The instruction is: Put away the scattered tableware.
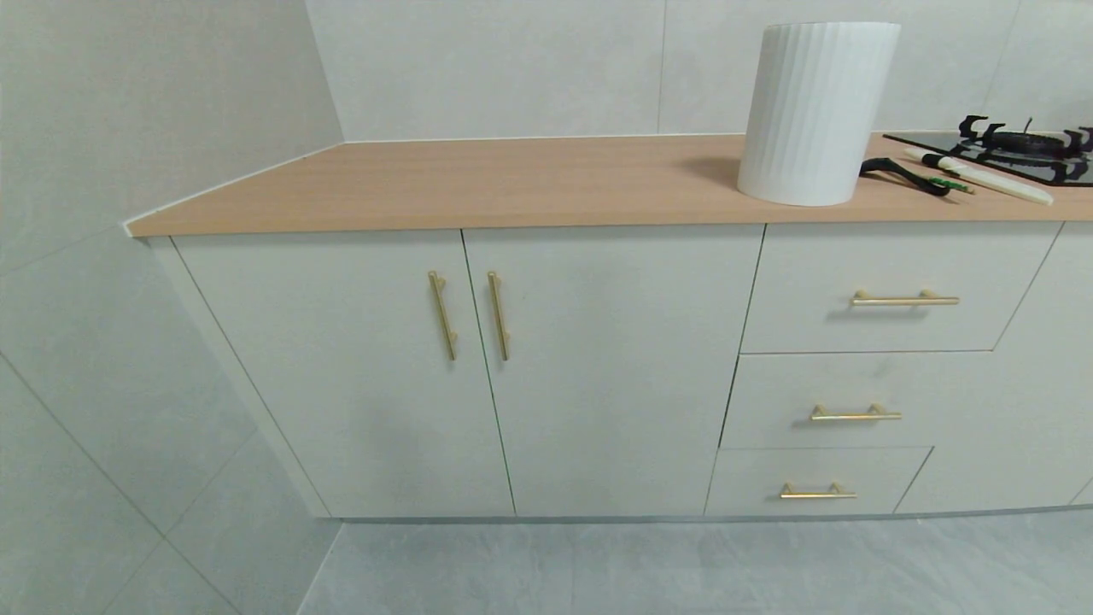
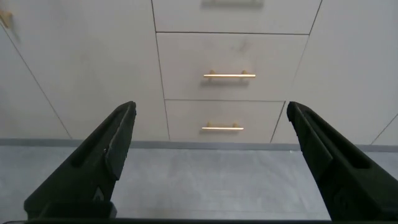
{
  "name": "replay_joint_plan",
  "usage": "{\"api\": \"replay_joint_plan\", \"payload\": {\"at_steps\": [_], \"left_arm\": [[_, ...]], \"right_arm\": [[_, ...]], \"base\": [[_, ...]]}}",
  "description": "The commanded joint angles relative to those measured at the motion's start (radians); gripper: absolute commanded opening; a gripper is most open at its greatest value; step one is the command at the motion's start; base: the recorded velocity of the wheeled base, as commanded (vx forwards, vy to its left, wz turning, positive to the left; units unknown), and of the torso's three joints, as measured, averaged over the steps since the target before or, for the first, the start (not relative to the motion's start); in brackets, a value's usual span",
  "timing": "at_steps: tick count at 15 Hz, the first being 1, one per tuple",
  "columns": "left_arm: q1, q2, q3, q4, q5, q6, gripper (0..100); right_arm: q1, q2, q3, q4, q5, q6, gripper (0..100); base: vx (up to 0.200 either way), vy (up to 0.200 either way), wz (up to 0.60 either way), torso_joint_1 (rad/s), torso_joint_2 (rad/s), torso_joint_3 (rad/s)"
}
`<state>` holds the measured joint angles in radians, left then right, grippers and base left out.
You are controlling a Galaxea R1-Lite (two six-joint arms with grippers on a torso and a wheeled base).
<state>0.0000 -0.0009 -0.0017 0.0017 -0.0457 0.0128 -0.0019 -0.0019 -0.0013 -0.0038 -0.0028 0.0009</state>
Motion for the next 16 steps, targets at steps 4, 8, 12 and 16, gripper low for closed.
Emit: {"api": "replay_joint_plan", "payload": {"at_steps": [4, 8, 12, 16], "left_arm": [[0.0, 0.001, 0.0, 0.001, 0.001, 0.0, 100], [0.0, 0.001, 0.0, 0.0, 0.02, -0.007, 100], [0.0, 0.001, 0.0, 0.0, 0.018, -0.007, 100], [0.0, 0.001, 0.0, 0.0, 0.018, -0.005, 100]], "right_arm": [[0.0, 0.002, 0.001, 0.002, 0.0, 0.005, 100], [0.0, 0.002, 0.001, 0.002, 0.0, 0.005, 100], [0.0, 0.002, 0.001, 0.002, 0.001, 0.005, 100], [0.0, 0.002, 0.001, 0.002, 0.001, 0.005, 100]], "base": [[0.0, 0.0, 0.0, 0.0, 0.0, 0.0], [0.0, 0.0, 0.0, 0.0, 0.0, 0.0], [0.0, 0.0, 0.0, 0.0, 0.0, 0.0], [0.0, -0.2, 0.0, 0.002, 0.0, 0.006]]}}
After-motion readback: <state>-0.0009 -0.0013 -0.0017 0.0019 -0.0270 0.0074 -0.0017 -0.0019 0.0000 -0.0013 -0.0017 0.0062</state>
